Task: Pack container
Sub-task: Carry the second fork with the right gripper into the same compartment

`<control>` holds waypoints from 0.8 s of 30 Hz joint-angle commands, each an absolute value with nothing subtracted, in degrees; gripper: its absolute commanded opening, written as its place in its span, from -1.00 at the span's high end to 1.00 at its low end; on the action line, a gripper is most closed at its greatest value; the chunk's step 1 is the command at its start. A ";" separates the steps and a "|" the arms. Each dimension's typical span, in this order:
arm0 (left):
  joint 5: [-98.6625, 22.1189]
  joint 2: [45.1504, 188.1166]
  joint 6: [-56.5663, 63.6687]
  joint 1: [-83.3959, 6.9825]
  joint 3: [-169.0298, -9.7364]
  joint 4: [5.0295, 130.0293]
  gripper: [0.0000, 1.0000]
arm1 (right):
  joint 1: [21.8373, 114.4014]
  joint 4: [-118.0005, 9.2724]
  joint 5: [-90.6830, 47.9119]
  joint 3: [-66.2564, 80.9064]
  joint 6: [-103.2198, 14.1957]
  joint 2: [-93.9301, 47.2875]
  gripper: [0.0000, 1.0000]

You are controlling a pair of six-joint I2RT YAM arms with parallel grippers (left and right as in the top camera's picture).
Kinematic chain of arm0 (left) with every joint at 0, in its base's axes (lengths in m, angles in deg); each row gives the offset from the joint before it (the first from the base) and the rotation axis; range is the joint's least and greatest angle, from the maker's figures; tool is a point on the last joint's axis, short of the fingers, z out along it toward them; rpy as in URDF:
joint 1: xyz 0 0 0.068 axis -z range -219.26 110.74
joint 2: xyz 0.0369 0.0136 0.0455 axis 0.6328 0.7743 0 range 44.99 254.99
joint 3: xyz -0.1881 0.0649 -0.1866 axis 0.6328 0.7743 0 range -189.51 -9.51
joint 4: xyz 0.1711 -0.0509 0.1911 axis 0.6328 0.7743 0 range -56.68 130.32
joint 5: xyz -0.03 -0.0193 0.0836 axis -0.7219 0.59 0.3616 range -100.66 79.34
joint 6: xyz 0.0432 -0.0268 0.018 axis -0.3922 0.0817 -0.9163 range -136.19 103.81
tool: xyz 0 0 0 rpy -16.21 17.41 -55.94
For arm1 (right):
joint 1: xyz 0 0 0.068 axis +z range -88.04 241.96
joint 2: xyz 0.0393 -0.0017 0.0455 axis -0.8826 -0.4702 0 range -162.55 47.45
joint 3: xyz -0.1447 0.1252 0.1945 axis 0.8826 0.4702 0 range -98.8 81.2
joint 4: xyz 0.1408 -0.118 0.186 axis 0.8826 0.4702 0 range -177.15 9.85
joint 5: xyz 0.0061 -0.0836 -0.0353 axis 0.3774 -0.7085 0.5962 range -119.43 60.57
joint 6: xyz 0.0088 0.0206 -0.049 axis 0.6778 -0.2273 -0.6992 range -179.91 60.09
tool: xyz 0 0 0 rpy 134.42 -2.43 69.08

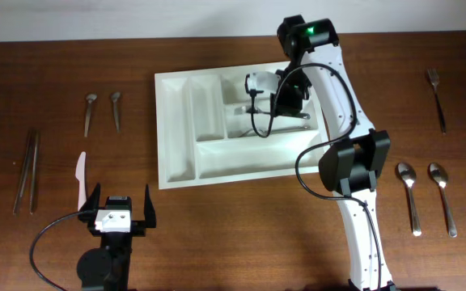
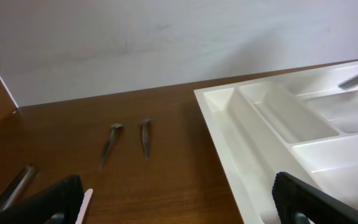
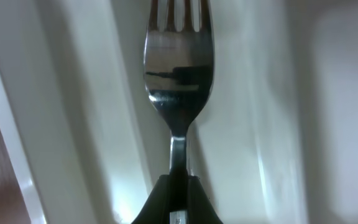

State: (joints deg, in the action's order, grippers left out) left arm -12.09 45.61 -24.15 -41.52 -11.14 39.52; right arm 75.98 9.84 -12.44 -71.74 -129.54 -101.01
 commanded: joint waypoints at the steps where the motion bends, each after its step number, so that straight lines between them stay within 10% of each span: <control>1: -11.89 45.28 -25.07 -41.28 -10.83 39.52 -0.98 | 75.80 10.19 -11.25 -69.99 -135.37 -100.14 0.93; 13: -11.89 45.28 -25.07 -41.28 -10.83 39.52 -0.98 | 75.69 8.73 -10.38 -67.33 -137.69 -100.20 0.92; 24: -11.89 45.28 -25.07 -41.28 -10.83 39.52 -0.98 | 75.36 6.67 -10.45 -67.33 -137.62 -100.20 0.46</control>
